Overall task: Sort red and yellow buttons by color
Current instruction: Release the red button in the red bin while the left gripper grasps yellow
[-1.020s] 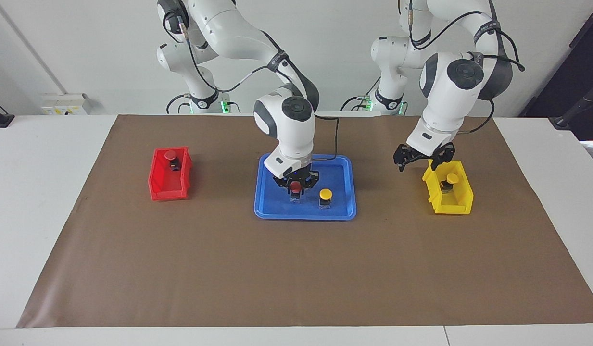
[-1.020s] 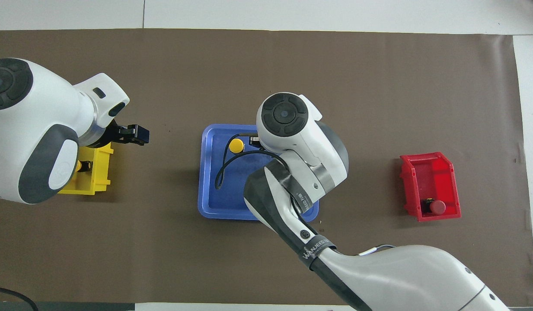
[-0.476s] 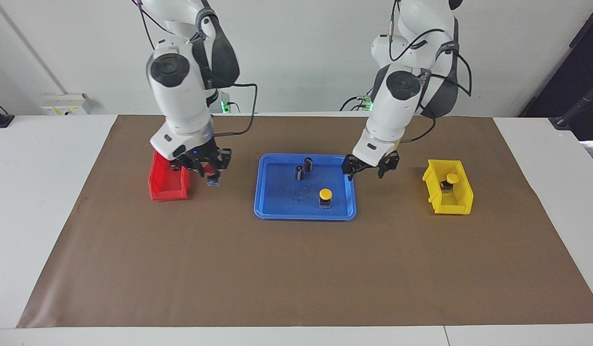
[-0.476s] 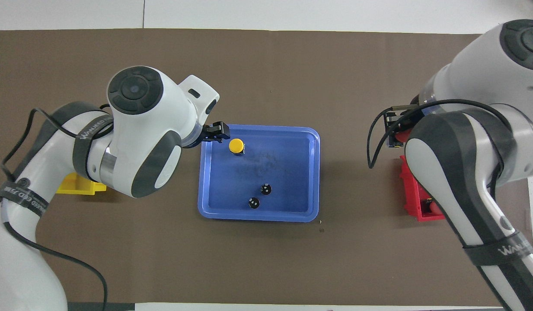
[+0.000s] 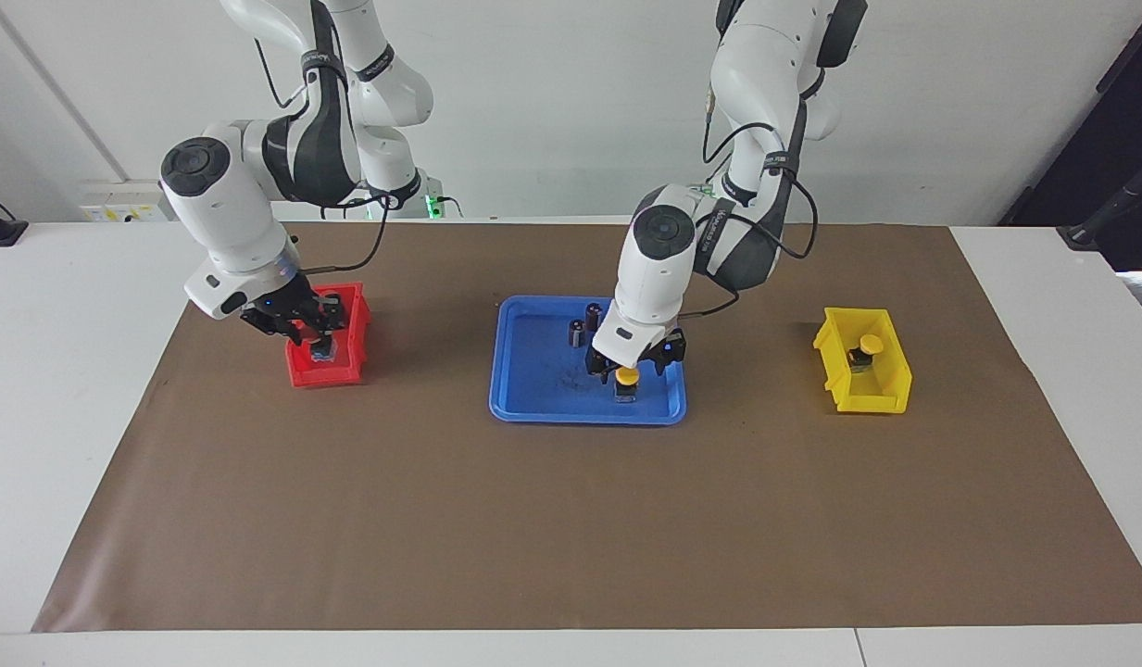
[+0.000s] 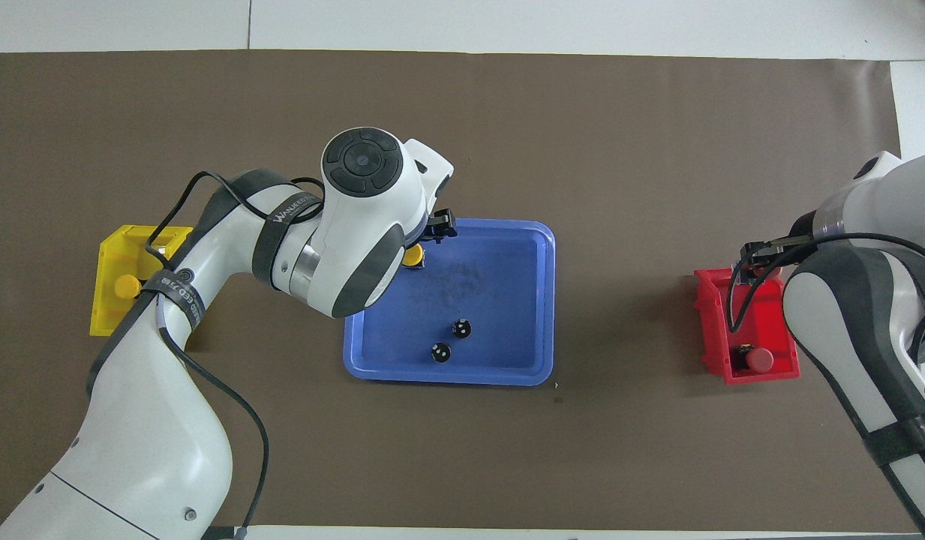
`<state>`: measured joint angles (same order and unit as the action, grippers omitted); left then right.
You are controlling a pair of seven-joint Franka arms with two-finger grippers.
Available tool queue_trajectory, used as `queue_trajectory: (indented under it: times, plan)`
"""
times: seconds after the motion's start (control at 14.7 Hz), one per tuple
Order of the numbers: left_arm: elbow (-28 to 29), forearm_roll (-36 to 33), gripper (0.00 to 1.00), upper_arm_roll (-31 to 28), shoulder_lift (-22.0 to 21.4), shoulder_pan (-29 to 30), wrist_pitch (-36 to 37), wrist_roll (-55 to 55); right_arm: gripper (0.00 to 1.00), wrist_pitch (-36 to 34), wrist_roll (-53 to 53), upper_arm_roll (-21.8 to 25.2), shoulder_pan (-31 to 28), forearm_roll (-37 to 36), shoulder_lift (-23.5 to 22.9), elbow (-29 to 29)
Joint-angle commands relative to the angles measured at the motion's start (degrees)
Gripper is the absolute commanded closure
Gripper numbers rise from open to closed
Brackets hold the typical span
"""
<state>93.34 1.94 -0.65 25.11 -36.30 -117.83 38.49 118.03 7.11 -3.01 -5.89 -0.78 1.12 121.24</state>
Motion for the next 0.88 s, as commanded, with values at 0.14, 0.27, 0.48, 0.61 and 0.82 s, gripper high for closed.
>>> queue_trajectory:
  times: [0.14,0.27,0.48,0.61,0.82]
  plan:
    - [-0.8,0.4,0.17,-0.6,0.5,-0.4,-0.1,1.1,0.8,2.8,3.3,-0.8,-2.1,1.0,4.3,6.2]
    - [-0.5,0.4,0.2,-0.6,0.5,-0.4,0.6,1.2,0.8,4.3,3.3,-0.8,-2.0,1.0,5.3,8.9]
    - [-0.6,0.4,0.21,-0.6,0.4,-0.7,2.4,2.0,0.8,7.4,3.5,-0.8,-2.1,1.0,6.4,12.4]
    - [-0.9,0.4,0.25,-0.6,0.3,-0.8,3.7,2.0,0.8,8.2,3.3,-0.8,-2.1,1.0,6.2,13.2]
    - [-1.4,0.8,0.32,-0.6,0.3,-0.9,4.4,2.2,0.8,11.7,3.5,-0.8,-2.1,1.0,6.3,16.1]
